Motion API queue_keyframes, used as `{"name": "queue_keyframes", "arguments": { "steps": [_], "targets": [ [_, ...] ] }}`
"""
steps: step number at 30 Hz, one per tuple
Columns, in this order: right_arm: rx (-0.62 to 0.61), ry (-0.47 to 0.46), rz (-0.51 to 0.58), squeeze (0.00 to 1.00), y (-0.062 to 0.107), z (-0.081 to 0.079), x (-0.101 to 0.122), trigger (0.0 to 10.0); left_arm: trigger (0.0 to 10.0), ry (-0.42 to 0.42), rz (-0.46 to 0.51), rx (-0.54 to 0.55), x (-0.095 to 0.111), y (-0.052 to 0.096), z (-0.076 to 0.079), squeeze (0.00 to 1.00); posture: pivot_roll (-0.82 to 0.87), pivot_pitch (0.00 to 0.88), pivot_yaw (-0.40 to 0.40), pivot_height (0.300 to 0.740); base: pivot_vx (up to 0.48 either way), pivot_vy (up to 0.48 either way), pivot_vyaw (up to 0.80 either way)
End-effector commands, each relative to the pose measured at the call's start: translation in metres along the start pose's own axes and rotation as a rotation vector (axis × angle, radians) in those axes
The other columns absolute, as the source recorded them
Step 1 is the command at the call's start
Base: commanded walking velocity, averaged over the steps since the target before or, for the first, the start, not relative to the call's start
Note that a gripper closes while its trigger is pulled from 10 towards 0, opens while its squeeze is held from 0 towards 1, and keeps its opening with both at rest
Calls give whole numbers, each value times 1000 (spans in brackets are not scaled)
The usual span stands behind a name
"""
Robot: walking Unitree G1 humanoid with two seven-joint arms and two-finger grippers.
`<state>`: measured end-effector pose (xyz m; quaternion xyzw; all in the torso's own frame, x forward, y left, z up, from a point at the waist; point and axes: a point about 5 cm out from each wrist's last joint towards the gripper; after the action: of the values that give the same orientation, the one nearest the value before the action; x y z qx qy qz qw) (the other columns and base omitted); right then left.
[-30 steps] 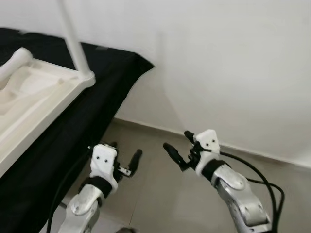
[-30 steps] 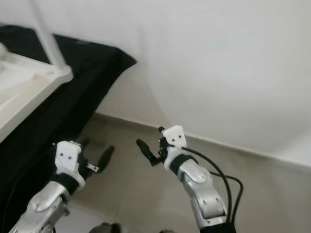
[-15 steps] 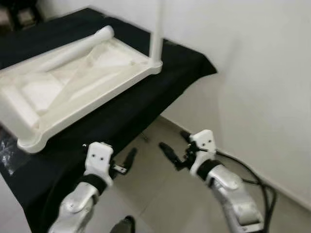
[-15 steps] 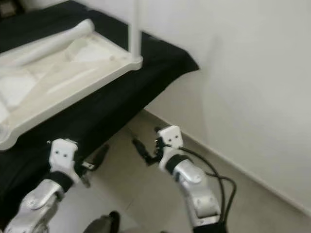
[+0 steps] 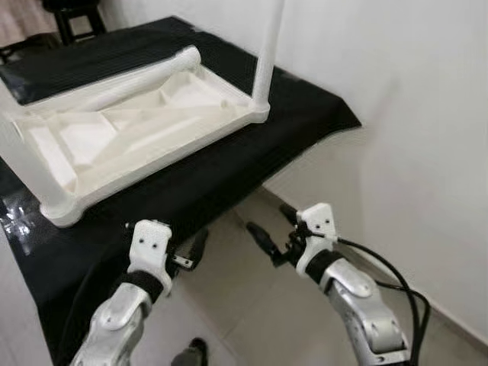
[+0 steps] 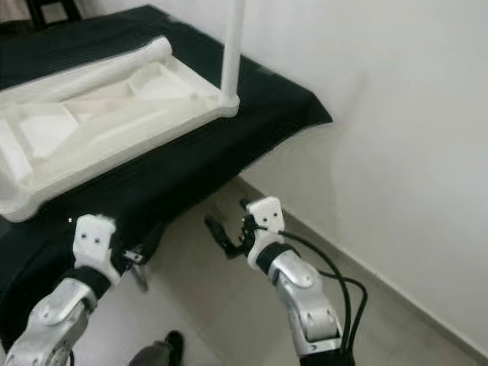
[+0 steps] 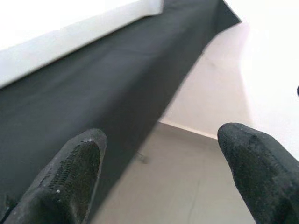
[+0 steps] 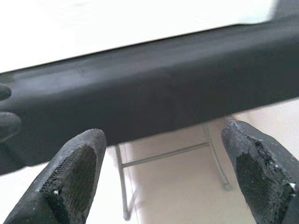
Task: Building children table
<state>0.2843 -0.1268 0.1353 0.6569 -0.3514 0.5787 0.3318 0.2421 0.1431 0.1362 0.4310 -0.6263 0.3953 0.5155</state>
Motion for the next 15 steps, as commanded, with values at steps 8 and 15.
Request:
{"name": "queue_keyframes", "arguments": {
  "steps": [8,15],
  "targets": [
    [0,-8,-8,0,2,0,-4,10000,10000,25,-22,-19,-5,1,3,0,26,230,-56,740,0,-458,0],
    [9,32,-29,0,2,-2,-6,10000,10000,25,-25,-4,-5,2,2,0,38,226,-58,740,0,-162,571]
  ]
}}
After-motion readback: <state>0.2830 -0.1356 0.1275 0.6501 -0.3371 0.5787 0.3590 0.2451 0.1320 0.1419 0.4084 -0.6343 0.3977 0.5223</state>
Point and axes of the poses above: a point about 5 cm out from each wrist's last joint towards the gripper, its own y axis pointing back from the gripper into the wrist, its own x axis along the axis of the wrist's last joint, z = x × y, and after that the axes turned 7 degrees about -y, right-handed
